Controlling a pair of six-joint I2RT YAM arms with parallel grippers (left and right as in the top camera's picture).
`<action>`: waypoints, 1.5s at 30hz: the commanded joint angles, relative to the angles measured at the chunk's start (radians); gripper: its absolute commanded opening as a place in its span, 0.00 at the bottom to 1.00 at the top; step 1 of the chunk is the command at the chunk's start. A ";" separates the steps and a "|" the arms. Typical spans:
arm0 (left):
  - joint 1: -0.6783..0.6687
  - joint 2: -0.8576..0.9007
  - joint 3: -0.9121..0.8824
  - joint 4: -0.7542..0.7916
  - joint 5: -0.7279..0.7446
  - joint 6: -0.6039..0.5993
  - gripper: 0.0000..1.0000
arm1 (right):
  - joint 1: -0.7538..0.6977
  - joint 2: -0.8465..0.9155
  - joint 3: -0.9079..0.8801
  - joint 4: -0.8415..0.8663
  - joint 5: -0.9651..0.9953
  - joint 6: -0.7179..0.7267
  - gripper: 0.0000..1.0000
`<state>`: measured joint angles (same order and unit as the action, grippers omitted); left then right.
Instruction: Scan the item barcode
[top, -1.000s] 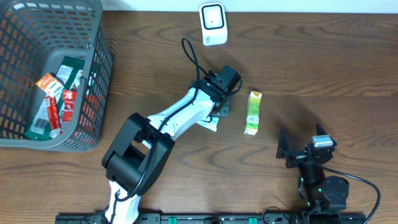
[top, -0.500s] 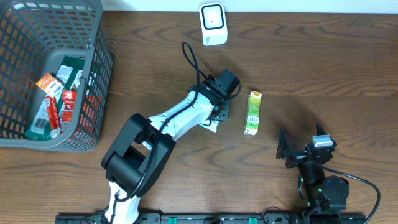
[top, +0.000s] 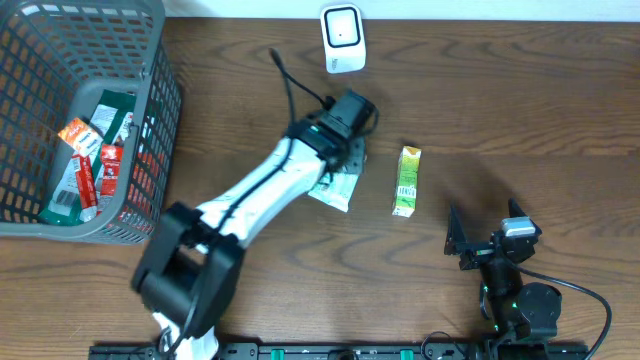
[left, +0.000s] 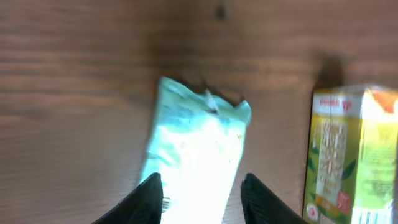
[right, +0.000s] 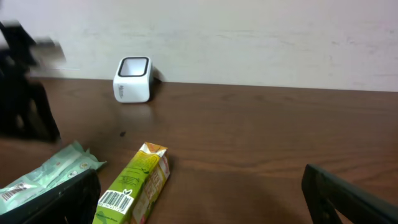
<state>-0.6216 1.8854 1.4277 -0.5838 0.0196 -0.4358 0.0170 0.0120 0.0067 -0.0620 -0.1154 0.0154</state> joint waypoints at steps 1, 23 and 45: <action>0.080 0.001 0.000 -0.051 -0.011 0.024 0.25 | -0.011 -0.005 -0.001 -0.003 0.002 0.014 0.99; 0.150 0.209 -0.064 -0.023 0.141 0.050 0.07 | -0.011 -0.005 -0.001 -0.003 0.002 0.014 0.99; -0.018 0.209 -0.063 0.120 0.184 0.051 0.17 | -0.011 -0.005 -0.001 -0.003 0.002 0.014 0.99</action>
<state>-0.6365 2.0678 1.3712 -0.4805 0.2081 -0.3916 0.0170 0.0120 0.0067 -0.0620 -0.1154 0.0154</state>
